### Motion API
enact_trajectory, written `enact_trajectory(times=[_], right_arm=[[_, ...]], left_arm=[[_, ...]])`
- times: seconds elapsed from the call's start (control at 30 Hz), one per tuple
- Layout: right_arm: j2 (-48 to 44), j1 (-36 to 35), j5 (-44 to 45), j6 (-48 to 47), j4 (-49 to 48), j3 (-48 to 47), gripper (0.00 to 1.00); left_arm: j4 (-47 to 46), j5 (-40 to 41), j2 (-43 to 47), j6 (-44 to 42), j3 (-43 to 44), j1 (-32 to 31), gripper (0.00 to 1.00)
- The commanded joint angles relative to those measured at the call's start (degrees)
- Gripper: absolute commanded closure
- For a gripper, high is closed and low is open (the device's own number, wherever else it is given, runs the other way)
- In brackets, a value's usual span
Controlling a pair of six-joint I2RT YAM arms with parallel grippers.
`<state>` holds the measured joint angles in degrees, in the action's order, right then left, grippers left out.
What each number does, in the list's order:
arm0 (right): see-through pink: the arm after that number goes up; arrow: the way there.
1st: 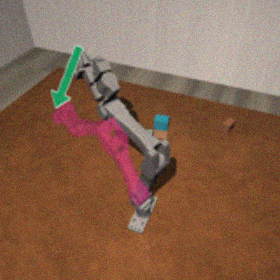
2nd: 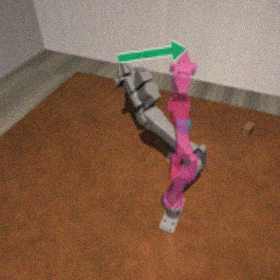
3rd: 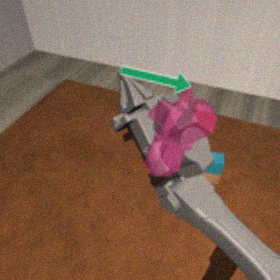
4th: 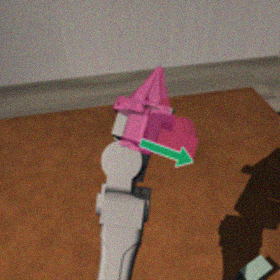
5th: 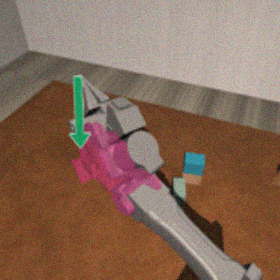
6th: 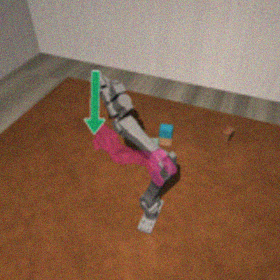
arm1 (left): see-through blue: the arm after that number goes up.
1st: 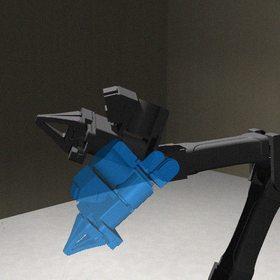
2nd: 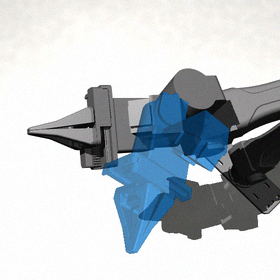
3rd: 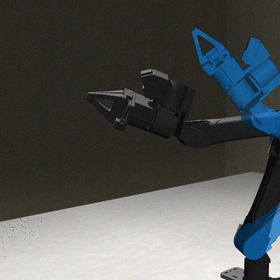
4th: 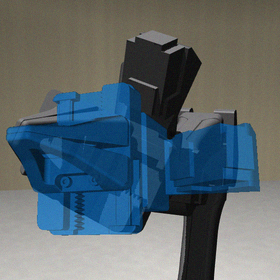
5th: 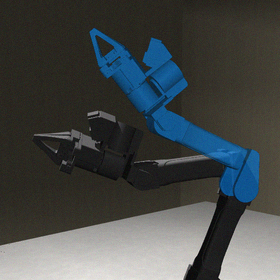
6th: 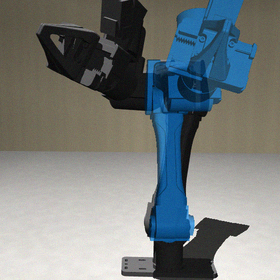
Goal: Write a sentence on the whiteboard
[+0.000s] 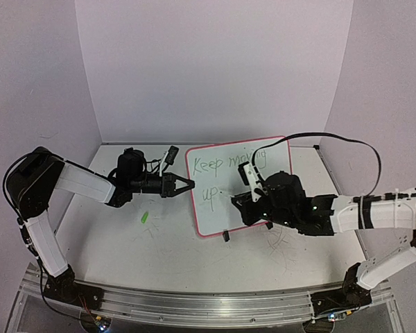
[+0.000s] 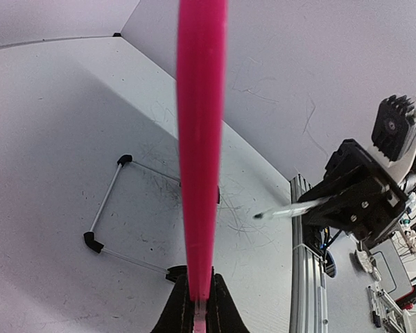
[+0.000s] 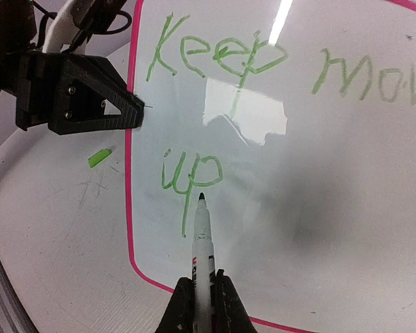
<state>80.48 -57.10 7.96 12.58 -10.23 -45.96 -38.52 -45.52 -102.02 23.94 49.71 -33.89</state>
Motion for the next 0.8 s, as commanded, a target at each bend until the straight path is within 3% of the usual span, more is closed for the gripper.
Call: enact_trajectory(times=[0.0, 0.77], right_arm=[[-5.1, 1.1, 3.5, -3.0, -1.0, 1.9, 1.00], [-1.1, 1.1, 2.8, -4.6, 0.1, -1.6, 1.00]], left_arm=[[0.9, 0.5, 1.4, -2.7, 1.7, 0.2, 1.00], [2.0, 1.5, 1.7, -2.5, 1.9, 0.2, 1.00]])
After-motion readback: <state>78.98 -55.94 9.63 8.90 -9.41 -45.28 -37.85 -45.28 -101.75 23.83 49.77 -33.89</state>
